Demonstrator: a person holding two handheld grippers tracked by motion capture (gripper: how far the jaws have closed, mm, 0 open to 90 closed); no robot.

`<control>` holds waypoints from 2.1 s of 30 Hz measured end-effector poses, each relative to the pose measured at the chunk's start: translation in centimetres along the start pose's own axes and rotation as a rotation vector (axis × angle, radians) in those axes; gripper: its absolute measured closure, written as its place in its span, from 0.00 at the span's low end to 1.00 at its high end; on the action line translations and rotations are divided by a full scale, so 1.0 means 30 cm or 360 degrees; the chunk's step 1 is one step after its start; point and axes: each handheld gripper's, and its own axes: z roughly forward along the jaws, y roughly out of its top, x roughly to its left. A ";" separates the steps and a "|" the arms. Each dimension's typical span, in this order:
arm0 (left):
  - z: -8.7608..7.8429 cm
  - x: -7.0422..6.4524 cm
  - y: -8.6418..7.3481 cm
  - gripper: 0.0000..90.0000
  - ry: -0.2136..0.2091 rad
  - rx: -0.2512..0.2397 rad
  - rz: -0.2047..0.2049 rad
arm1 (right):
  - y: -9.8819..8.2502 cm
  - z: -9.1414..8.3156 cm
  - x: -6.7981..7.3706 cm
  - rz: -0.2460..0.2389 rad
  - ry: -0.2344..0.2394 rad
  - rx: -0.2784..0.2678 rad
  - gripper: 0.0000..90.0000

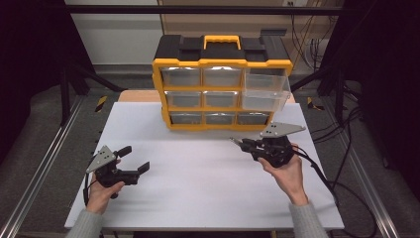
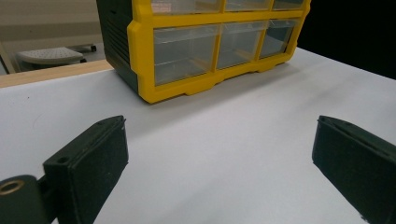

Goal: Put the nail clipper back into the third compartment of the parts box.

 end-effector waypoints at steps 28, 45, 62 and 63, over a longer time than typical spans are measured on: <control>-0.002 0.002 0.000 0.04 0.0002 0.0000 0.0001 | 0.127 -0.117 -0.005 -0.0044 -0.0045 -0.0143 0.88; -0.002 0.002 0.000 0.04 -0.0001 -0.0001 -0.0001 | 0.213 -0.164 -0.016 -0.0058 -0.0082 -0.0216 0.88; -0.002 0.002 0.000 0.04 -0.0002 -0.0001 0.0000 | 0.280 -0.206 -0.050 -0.0041 -0.0137 -0.0280 0.88; -0.001 0.002 0.000 0.04 -0.0002 0.0000 0.0000 | 0.283 -0.206 -0.054 -0.0037 -0.0143 -0.0280 0.88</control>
